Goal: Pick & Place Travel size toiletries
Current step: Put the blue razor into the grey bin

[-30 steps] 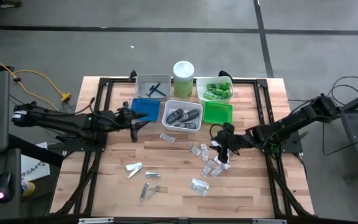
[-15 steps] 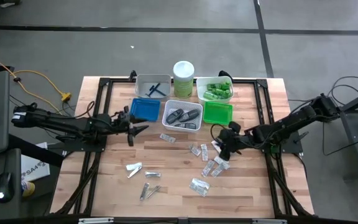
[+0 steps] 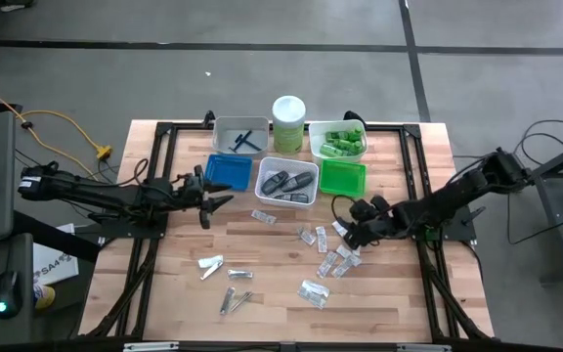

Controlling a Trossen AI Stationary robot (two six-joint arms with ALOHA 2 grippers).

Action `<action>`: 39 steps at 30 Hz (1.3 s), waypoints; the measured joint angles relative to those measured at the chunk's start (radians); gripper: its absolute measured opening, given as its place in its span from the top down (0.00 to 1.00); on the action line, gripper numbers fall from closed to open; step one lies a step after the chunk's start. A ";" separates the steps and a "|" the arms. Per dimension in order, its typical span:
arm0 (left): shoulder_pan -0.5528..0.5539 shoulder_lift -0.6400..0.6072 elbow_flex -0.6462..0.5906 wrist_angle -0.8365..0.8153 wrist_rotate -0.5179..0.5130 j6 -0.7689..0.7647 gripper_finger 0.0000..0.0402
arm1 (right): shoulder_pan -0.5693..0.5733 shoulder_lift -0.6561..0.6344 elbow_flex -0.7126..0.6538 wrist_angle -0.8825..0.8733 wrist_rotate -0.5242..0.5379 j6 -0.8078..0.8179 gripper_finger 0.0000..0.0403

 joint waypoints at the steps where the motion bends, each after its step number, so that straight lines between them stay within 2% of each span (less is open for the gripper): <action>1: 0.000 0.000 0.000 -0.005 0.000 0.000 0.63 | 0.004 0.000 0.000 -0.017 -0.012 0.032 0.58; 5: 0.000 0.000 0.000 -0.004 0.000 0.000 0.63 | 0.018 0.000 0.000 -0.056 -0.034 0.111 0.58; 21: 0.000 0.000 0.000 -0.007 0.000 0.003 0.63 | 0.016 0.000 0.000 -0.019 -0.005 0.057 0.58; 31: 0.000 0.000 0.000 -0.005 0.001 0.003 0.63 | 0.029 0.125 0.001 0.047 0.006 0.060 0.58; 39: 0.000 0.000 0.001 -0.006 0.003 0.000 0.63 | 0.026 0.130 0.003 0.011 0.033 0.088 0.58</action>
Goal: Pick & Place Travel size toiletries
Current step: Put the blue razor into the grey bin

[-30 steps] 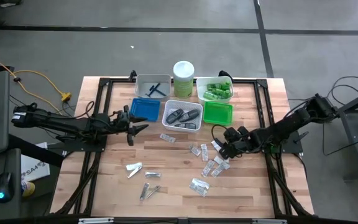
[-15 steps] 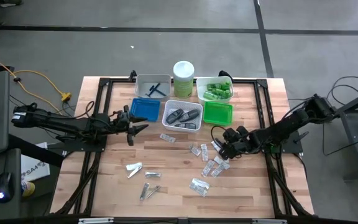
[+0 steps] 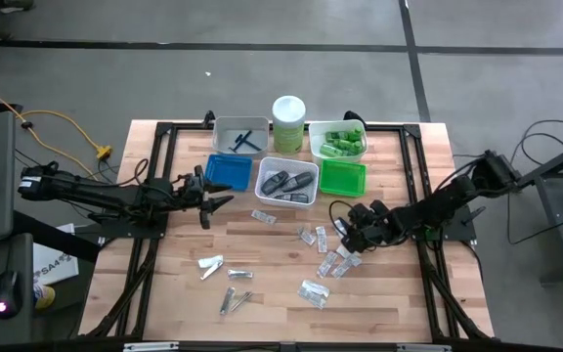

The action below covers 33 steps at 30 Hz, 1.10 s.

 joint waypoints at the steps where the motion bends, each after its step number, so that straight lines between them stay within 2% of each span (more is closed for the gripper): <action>1: 0.000 0.000 0.000 0.001 0.000 0.000 0.63 | 0.000 0.000 0.000 -0.008 0.004 0.013 0.58; 7: 0.000 0.000 0.000 0.001 0.000 0.000 0.63 | -0.007 -0.002 0.000 -0.002 -0.042 0.013 0.63; 21: 0.000 0.000 0.000 -0.001 0.000 -0.023 0.63 | -0.008 -0.001 -0.002 0.000 -0.049 -0.008 0.95; 26: 0.000 0.000 0.000 0.000 0.000 -0.023 0.63 | -0.008 -0.033 -0.004 0.005 -0.054 -0.061 0.94; 33: 0.000 0.000 0.000 0.001 0.001 -0.023 0.63 | -0.021 -0.168 -0.006 -0.005 -0.056 -0.198 0.95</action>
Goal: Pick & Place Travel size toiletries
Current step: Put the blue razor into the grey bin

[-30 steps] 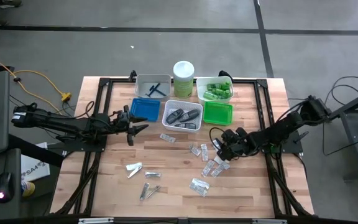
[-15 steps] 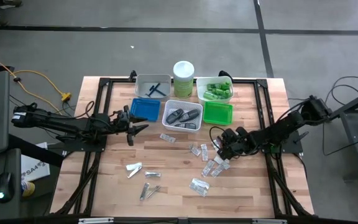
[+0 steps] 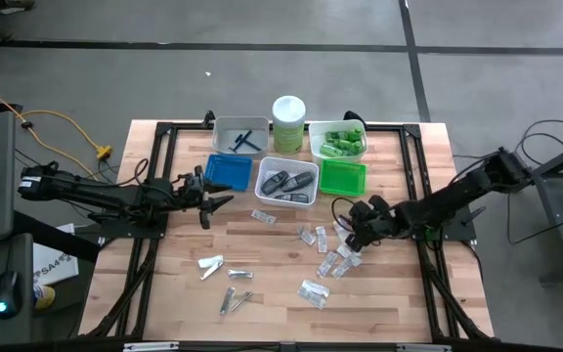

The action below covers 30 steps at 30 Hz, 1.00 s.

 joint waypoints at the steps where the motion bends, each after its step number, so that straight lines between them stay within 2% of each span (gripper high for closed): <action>1: 0.000 0.000 0.000 0.000 0.000 0.000 0.63 | -0.007 -0.019 0.000 -0.002 0.003 -0.027 0.95; 8: 0.000 0.000 0.000 -0.001 -0.005 -0.018 0.63 | -0.049 -0.129 0.002 0.077 0.013 -0.213 0.95; 13: 0.000 0.000 0.000 0.008 -0.009 -0.039 0.63 | -0.051 -0.123 0.002 0.341 0.045 -0.429 0.95; 22: 0.000 0.019 0.000 0.008 -0.013 -0.079 0.63 | -0.069 0.044 0.003 0.959 0.062 -0.807 0.95; 27: 0.000 0.101 0.000 0.025 -0.016 -0.079 0.63 | -0.121 0.172 0.003 1.250 -0.058 -0.885 0.95; 30: 0.000 0.172 0.000 0.098 -0.016 -0.079 0.60 | -0.155 0.258 0.003 1.419 -0.138 -0.920 0.95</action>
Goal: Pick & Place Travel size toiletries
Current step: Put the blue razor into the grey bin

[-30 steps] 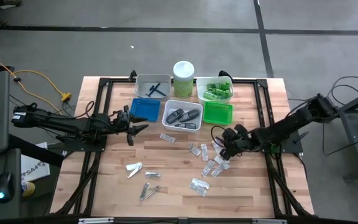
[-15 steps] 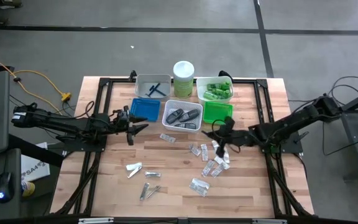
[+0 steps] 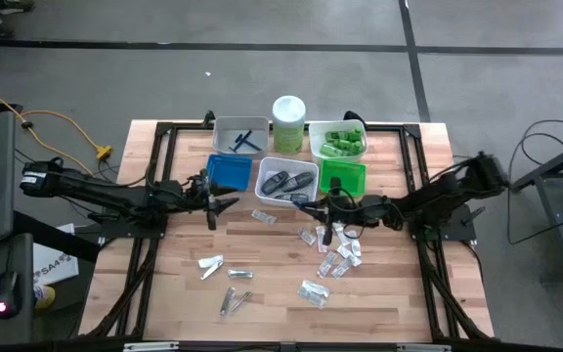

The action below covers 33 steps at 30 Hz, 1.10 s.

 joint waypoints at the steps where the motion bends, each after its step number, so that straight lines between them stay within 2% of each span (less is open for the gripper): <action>1: 0.000 0.025 0.000 0.029 0.005 0.000 0.59 | -0.010 0.029 0.000 0.070 -0.033 -0.012 0.95; 4: 0.000 0.096 0.008 0.118 0.025 0.013 0.51 | -0.042 0.109 0.018 0.239 -0.146 -0.040 0.95; 6: 0.000 0.141 0.024 0.161 0.044 0.018 0.45 | -0.062 0.155 0.041 0.291 -0.205 -0.049 0.95; 12: 0.000 0.288 0.116 0.234 0.143 0.031 0.36 | -0.103 0.256 0.163 0.306 -0.300 -0.067 0.95; 18: 0.000 0.417 0.229 0.231 0.167 0.049 0.35 | -0.107 0.304 0.258 0.297 -0.320 -0.090 0.95; 21: 0.000 0.440 0.273 0.234 0.202 0.070 0.35 | -0.107 0.304 0.273 0.259 -0.316 -0.093 0.95; 33: 0.000 0.508 0.362 0.232 0.204 0.109 0.35 | -0.113 0.305 0.285 0.275 -0.288 -0.123 0.95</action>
